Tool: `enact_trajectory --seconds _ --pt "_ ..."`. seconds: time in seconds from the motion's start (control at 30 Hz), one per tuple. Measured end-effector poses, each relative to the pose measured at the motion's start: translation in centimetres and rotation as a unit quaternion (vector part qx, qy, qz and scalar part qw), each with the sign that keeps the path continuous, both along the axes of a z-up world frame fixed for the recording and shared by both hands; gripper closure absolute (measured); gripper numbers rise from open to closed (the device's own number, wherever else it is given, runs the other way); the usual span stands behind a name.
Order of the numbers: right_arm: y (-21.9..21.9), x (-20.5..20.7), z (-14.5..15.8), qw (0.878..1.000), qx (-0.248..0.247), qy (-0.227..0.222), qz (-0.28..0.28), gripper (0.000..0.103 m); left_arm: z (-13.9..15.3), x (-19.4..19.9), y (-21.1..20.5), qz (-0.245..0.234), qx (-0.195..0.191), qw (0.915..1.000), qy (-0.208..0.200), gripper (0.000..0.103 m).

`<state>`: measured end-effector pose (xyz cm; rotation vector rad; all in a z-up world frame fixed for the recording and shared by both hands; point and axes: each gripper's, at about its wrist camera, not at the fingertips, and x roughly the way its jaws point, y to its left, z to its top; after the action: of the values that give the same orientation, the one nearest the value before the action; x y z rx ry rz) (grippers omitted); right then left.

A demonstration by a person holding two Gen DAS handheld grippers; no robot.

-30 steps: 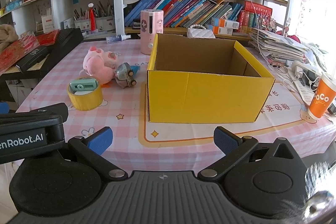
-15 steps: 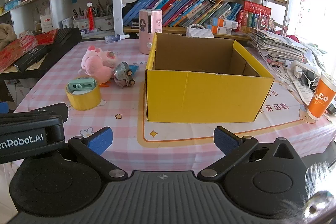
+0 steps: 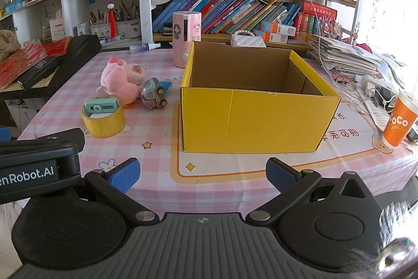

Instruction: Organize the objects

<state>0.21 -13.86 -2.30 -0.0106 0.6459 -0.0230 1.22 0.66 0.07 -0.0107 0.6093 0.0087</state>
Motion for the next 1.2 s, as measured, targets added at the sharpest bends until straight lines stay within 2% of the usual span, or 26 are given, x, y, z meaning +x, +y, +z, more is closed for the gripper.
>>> enact_trajectory --seconds 1.2 --pt "-0.06 0.01 -0.04 1.0 -0.001 0.0 -0.001 0.0 -0.24 -0.12 -0.12 -0.001 0.0 1.0 0.0 0.0"
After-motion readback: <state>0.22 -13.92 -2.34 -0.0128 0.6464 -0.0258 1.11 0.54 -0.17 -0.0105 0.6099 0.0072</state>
